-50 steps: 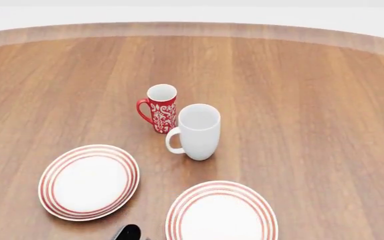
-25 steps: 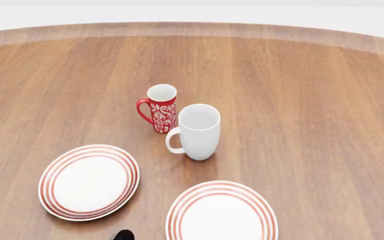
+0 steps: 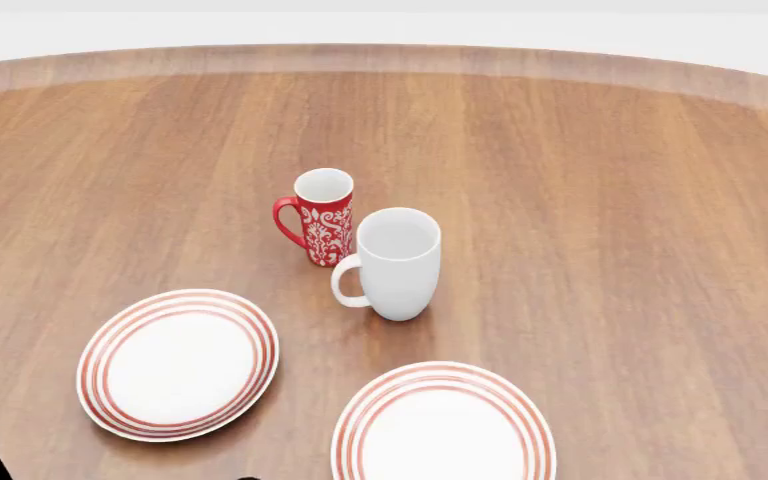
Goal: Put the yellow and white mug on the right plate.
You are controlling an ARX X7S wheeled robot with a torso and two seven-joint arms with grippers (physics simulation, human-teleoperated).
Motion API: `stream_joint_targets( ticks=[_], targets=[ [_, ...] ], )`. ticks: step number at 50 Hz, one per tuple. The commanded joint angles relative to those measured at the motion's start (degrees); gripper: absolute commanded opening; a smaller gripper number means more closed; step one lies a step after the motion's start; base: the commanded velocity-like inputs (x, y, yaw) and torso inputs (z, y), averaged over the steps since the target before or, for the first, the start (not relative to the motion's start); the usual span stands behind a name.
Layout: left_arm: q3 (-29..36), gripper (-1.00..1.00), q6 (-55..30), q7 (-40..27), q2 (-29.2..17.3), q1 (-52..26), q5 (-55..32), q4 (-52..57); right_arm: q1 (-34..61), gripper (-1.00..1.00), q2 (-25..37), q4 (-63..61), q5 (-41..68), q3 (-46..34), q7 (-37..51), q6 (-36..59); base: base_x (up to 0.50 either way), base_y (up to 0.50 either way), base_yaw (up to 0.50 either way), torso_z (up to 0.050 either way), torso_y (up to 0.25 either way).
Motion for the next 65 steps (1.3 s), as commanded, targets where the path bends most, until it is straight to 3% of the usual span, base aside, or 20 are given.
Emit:
stream_joint_targets(
  ticks=[1,19,20,43,51,57,65],
  targets=[
    [-0.98,1.0,6.93,-2.65,1.33,-1.14,0.41,-5.52,2.37,1.0,-1.23,3.71,8.2,-8.56,2.59,-3.73,0.0,0.0,0.0,0.0,0.0],
    [-0.27,1.0,5.37,-2.44,0.66,-1.48,-0.69,-4.77,4.18,1.0,-1.26,5.22,16.31,-18.25,6.7,-5.97,0.0,0.0,0.0,0.0,0.0],
    [-0.27,1.0,5.39,-2.5,0.63,-1.47,-0.68,-4.75,4.14,-1.0,-1.26,5.07,16.02,-18.45,7.0,-5.91,0.0,0.0,0.0,0.0,0.0],
    [0.46,1.0,5.06,-3.14,-0.01,-1.94,-0.71,-5.18,4.16,-1.0,-1.26,5.62,13.66,-18.18,7.77,-6.49,0.0,0.0,0.0,0.0,0.0],
    [0.59,1.0,4.99,-3.5,-0.17,-2.11,-0.63,-5.47,9.79,-1.0,-0.93,6.03,16.41,-15.21,10.41,-8.88,0.0,0.0,0.0,0.0,0.0],
    [0.53,1.0,4.44,-3.59,-0.3,-2.19,-0.76,-5.01,18.37,-1.0,6.65,-5.29,18.3,-11.27,16.34,-7.17,0.0,0.0,0.0,0.0,0.0],
    [0.58,1.0,3.9,-3.72,-0.48,-2.45,-0.95,-4.91,23.12,-1.0,15.37,-15.41,19.79,-8.6,20.49,-5.49,0.0,0.0,0.0,0.0,0.0]
  ],
)
